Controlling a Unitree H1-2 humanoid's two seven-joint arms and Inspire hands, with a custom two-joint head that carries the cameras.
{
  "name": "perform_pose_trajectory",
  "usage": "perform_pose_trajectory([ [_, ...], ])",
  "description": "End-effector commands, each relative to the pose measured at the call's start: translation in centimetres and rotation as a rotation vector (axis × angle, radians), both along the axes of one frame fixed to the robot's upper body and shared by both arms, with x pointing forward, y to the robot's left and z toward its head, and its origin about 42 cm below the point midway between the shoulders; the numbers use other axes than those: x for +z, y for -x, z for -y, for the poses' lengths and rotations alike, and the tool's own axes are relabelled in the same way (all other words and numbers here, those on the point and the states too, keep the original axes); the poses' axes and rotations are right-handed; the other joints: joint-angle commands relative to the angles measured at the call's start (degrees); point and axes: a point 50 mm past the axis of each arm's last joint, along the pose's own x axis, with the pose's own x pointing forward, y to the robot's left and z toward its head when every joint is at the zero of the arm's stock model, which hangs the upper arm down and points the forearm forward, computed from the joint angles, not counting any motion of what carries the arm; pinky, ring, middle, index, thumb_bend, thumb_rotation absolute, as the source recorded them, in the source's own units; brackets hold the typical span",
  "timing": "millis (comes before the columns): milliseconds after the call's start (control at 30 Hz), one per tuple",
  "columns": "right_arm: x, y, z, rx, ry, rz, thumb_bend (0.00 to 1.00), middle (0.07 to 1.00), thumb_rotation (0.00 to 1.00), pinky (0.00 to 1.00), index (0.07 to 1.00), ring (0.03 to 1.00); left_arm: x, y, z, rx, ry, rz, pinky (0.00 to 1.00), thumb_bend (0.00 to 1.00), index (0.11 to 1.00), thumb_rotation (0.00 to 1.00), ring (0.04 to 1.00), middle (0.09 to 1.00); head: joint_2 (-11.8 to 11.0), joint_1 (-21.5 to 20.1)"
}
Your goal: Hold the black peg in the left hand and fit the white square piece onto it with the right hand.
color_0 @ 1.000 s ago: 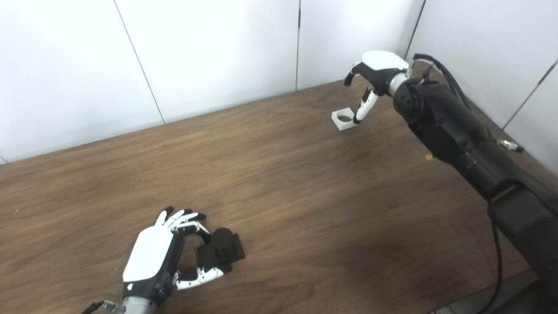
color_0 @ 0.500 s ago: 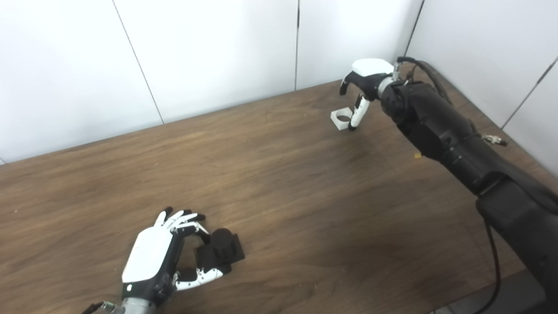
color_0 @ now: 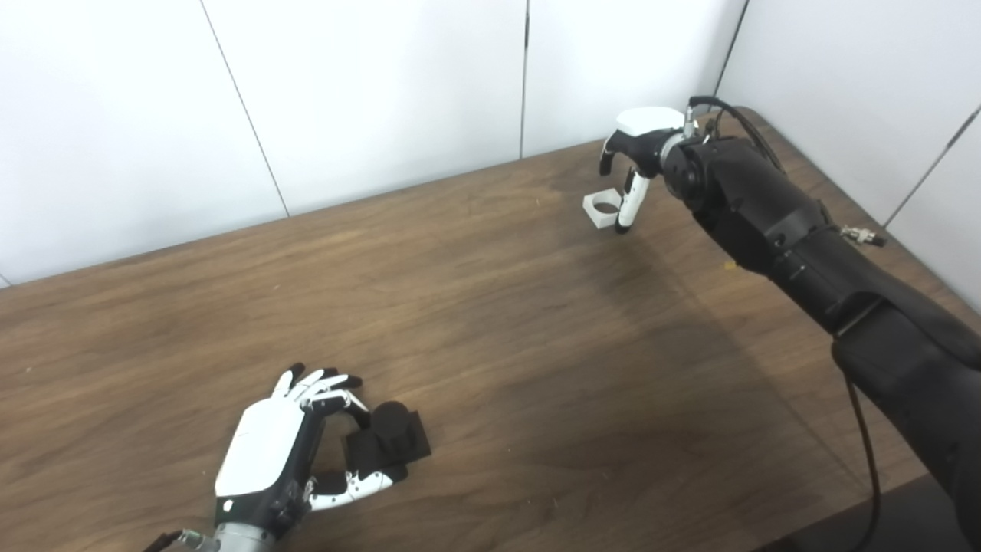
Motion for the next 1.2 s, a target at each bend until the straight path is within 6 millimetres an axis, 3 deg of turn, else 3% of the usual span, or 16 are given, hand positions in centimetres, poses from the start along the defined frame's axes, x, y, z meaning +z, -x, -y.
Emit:
perform_pose_trajectory([
  [0,3.5,-1.1,-0.3,0.008,0.023,0.089,0.85,0.894,0.18,1.00,0.688,0.982,-0.8,0.8,-0.5,-0.004,-0.036,-0.033,1.00,0.52,0.486,0.05,0.890,0.796,0.02,-0.01],
  [567,2.4,-1.2,-1.1,0.030,0.017,0.059,0.84,0.888,0.17,1.00,0.652,0.979,-0.8,1.1,-0.3,-0.004,-0.035,-0.039,1.00,0.52,0.487,0.05,0.893,0.793,0.61,0.15],
  [867,2.1,-1.1,-0.5,0.023,0.003,0.058,0.83,0.871,0.15,1.00,0.605,0.973,-0.7,1.2,-0.1,-0.004,-0.034,-0.040,1.00,0.52,0.487,0.05,0.893,0.794,0.88,0.09],
  [933,2.1,-1.0,-0.3,0.013,-0.009,0.063,0.59,0.868,0.14,1.00,0.515,0.974,-0.6,1.2,0.0,-0.004,-0.035,-0.038,1.00,0.52,0.487,0.05,0.891,0.793,0.88,0.13],
  [1167,2.3,-0.6,0.5,-0.005,-0.026,0.065,0.53,0.855,0.14,1.00,0.489,0.981,-0.7,1.3,-0.1,-0.005,-0.031,-0.037,1.00,0.52,0.487,0.05,0.890,0.792,1.05,-0.02],
])
